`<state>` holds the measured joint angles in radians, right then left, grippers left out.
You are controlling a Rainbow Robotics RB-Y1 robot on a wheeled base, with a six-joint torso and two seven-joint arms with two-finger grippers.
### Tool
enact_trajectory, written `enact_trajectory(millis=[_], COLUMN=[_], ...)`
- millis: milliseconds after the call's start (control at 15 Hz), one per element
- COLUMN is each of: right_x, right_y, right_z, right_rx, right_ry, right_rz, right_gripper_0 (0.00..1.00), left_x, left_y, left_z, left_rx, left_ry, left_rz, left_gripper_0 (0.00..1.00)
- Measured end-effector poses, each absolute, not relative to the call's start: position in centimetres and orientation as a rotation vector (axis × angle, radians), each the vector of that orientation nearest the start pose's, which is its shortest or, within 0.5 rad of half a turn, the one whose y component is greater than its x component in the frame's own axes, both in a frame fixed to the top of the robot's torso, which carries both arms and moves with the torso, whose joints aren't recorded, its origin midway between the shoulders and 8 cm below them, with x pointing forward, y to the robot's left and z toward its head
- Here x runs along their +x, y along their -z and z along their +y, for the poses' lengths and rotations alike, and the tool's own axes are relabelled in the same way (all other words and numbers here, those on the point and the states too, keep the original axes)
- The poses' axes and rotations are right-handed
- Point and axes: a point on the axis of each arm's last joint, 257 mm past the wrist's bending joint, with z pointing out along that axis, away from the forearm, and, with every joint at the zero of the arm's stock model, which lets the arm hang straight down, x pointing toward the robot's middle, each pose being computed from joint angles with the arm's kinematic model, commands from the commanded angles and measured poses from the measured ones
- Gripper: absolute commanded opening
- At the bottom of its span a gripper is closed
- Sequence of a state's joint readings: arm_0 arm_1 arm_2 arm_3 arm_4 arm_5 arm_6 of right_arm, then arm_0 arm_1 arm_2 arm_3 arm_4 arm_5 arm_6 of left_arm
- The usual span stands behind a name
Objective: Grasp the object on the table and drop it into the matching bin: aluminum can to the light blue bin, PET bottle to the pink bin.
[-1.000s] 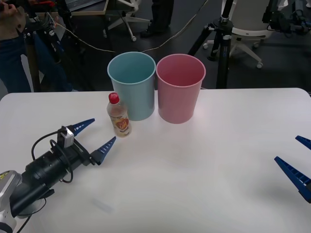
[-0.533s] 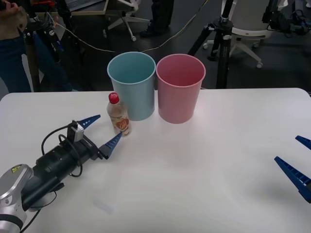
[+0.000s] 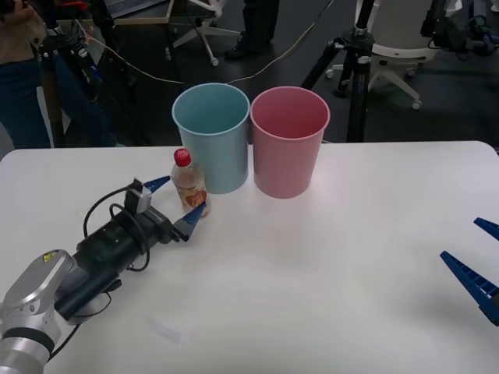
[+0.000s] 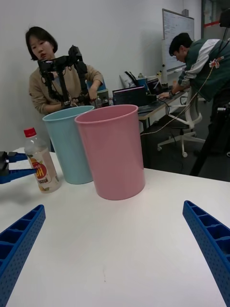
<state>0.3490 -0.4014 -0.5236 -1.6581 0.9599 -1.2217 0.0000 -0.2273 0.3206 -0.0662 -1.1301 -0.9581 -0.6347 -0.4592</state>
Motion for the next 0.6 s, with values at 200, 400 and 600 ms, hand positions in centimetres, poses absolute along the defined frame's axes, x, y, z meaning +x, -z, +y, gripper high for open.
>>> enact_trajectory(millis=[200, 400, 600], right_x=[34.2, 34.2, 34.2], right_y=[16.9, 16.9, 16.9], right_z=[-33.0, -33.0, -33.0], right_rx=[-0.465, -0.465, -0.465], right_ry=[-0.567, -0.567, -0.567], right_rz=[1.441, 1.441, 1.441], right_gripper_0=[1.00, 1.00, 1.00], left_x=[55.7, 56.5, 57.0], left_y=[26.2, 26.3, 26.1], left_z=[15.8, 15.0, 14.2], left_rx=[0.551, 0.550, 0.552], left_ry=[0.394, 0.415, 0.413], left_rz=[1.524, 1.534, 1.538], left_gripper_0=[1.00, 1.00, 1.00])
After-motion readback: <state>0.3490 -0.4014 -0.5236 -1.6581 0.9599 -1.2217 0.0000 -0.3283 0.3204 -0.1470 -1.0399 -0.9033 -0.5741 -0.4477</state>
